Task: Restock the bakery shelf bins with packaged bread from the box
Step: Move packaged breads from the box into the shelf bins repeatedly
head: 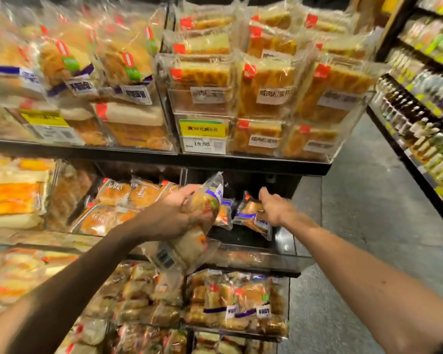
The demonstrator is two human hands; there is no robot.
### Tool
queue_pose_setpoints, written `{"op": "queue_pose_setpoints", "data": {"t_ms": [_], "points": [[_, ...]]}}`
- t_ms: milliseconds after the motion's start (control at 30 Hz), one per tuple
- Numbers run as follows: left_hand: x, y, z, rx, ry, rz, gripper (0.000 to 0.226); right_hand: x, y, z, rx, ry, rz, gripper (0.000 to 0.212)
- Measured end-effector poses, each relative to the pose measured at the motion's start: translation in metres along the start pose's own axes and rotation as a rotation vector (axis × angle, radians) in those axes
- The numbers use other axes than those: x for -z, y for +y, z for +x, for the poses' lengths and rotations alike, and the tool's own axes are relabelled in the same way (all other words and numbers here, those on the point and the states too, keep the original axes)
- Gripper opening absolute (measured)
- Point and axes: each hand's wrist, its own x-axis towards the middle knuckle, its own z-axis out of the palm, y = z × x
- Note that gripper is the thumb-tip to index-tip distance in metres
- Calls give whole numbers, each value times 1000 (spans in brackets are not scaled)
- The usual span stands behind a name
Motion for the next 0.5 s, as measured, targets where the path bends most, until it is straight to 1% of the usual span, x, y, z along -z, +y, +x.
{"op": "queue_pose_setpoints", "data": {"t_ms": [100,167,300,333,400,500], "points": [[3,-3,1,-6,15,-46,32,-6,2,11,-3,-32,-20,34],[4,-6,2,-11,-7,-79,36,-12,3,21,-5,-30,-10,30],[6,-15,6,74,-64,-108,64,-30,8,39,-17,63,-32,38],[6,-13,5,88,-61,-79,65,-33,8,40,-22,88,-45,41],[5,-12,5,110,-55,-20,57,-39,8,41,-39,136,-52,48],[2,-14,6,188,-63,-118,45,-44,5,42,-99,189,44,58]]}}
